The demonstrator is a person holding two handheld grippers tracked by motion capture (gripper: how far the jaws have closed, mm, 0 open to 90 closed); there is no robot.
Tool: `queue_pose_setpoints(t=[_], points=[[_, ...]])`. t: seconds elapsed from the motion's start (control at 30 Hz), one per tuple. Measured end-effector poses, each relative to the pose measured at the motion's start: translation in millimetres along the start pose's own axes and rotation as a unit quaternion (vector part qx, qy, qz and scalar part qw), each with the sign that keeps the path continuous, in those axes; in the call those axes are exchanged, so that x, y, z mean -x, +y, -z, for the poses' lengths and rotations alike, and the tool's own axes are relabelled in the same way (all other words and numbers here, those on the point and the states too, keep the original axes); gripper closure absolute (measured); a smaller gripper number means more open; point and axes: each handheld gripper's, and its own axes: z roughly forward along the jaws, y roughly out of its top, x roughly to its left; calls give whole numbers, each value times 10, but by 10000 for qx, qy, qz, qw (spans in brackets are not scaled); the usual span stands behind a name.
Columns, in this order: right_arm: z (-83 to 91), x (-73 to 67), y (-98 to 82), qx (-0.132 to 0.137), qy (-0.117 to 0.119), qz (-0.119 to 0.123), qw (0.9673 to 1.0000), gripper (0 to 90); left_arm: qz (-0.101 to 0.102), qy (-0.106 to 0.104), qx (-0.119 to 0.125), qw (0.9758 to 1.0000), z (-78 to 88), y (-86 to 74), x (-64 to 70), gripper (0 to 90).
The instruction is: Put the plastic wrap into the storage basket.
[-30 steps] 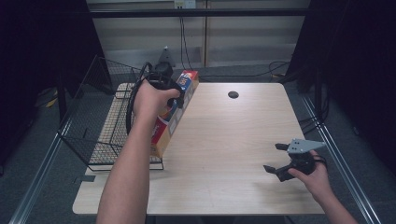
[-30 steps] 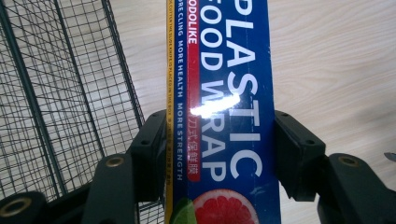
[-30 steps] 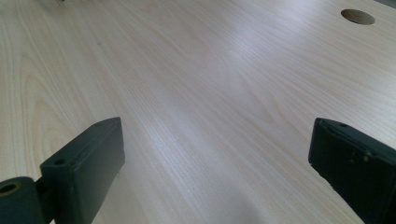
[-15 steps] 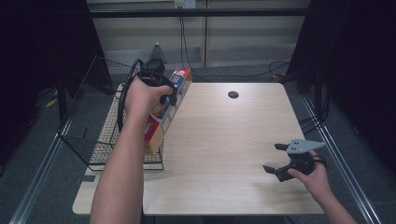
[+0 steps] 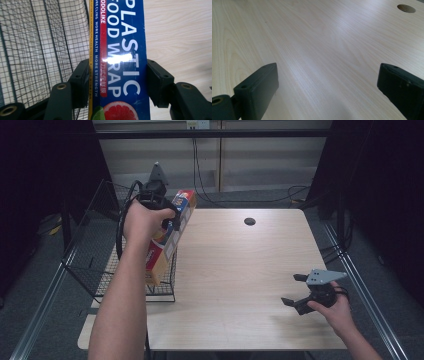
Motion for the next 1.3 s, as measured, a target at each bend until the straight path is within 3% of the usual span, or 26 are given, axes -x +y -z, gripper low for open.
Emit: queue_pose_setpoints(t=[0.9,1.3], points=[[1,13,-3,2,-30,-45,10000,34,348,165,87,9992,132,-80,-359,437],[-4,3,1,1,-30,-4,10000,34,660,202,181,9974,201,-127,-517,437]])
